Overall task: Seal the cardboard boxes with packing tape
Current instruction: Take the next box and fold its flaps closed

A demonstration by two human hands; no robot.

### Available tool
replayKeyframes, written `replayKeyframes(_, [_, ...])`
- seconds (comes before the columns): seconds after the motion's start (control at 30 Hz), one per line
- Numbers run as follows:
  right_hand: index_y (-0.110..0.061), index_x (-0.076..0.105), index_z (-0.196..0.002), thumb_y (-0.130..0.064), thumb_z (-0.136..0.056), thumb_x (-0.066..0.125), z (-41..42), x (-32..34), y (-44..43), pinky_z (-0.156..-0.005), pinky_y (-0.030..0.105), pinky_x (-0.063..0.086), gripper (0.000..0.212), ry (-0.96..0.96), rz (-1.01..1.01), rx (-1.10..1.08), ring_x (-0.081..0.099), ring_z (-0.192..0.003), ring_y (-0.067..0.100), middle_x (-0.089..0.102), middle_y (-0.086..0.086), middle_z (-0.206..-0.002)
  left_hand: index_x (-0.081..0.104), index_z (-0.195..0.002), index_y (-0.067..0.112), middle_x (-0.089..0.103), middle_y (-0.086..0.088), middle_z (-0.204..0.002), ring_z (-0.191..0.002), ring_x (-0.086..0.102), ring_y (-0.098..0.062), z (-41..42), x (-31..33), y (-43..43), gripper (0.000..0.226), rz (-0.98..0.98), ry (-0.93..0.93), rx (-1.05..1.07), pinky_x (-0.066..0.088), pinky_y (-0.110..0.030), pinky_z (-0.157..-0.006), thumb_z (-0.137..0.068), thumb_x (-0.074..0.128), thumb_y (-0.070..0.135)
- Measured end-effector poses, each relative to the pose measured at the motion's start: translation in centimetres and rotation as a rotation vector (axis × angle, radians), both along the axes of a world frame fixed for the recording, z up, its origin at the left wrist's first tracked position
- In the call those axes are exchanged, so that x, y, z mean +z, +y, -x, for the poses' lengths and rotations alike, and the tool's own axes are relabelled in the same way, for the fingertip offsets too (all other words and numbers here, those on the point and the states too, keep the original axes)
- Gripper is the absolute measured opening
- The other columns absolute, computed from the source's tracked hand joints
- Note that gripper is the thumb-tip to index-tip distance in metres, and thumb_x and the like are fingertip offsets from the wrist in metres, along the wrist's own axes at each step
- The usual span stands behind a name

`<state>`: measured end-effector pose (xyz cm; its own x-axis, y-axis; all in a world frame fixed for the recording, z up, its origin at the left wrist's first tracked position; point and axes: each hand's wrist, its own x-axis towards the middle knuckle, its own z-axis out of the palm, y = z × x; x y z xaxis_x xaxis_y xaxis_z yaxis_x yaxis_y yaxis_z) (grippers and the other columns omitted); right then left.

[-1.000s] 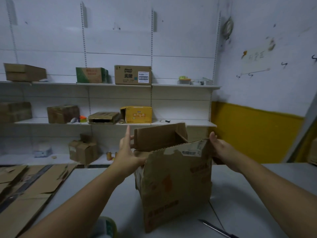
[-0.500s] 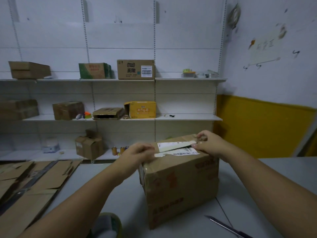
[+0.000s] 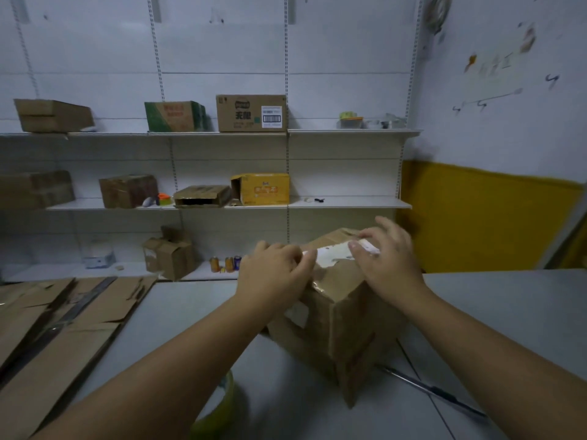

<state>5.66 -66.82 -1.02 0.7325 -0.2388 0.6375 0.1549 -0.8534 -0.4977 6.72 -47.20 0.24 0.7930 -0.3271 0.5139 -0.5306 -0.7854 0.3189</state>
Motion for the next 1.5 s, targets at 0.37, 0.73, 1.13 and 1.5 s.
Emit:
replayKeyframes(0.37, [-0.018,0.067,-0.107,-0.023,-0.088,0.064,-0.9,-3.3,0.3,-0.099,0.030,0.038,0.020,0.251,-0.322,0.369,0.042,-0.120,0.008,0.045,-0.006,-0.138,0.037,-0.135,0.041,0.052,0.008,-0.131,-0.111,0.052,-0.009,3.6,-0.4,2.1,0.065,-0.182,0.274,-0.313,0.047,-0.036,-0.096,-0.078,0.050,0.067])
replayKeyframes(0.73, [-0.026,0.057,-0.119,-0.036,-0.093,0.052,1.8,-3.2,-0.2,-0.082,0.024,0.041,0.028,0.350,0.124,0.174,0.051,-0.111,0.011,0.055,-0.006,-0.124,0.003,-0.148,0.039,0.002,0.008,-0.158,-0.145,0.002,-0.011,3.1,-4.9,0.4,0.072,-0.646,0.180,-0.238,-0.003,-0.042,-0.115,-0.088,0.031,0.067])
replayKeyframes(1.13, [-0.024,0.003,-0.152,-0.047,-0.098,0.030,-5.3,-3.1,3.8,-0.117,0.050,-0.003,0.065,0.776,0.442,0.231,-0.015,-0.145,0.025,-0.010,-0.001,-0.160,0.016,-0.149,0.023,0.016,0.002,-0.157,-0.145,0.010,-0.014,3.4,-5.6,-0.9,0.079,-0.526,0.139,-0.197,0.002,-0.041,-0.116,-0.085,0.033,0.066])
replayKeyframes(1.5, [-0.027,0.022,-0.149,-0.047,-0.098,0.031,-5.4,-4.4,4.0,-0.117,0.046,0.016,0.055,0.633,0.453,0.222,0.007,-0.145,0.024,0.011,0.001,-0.159,0.067,-0.107,0.025,0.069,0.005,-0.101,-0.088,0.060,-0.005,6.2,-5.4,1.0,0.026,0.031,0.150,-0.309,0.053,-0.027,-0.079,-0.090,0.052,0.039])
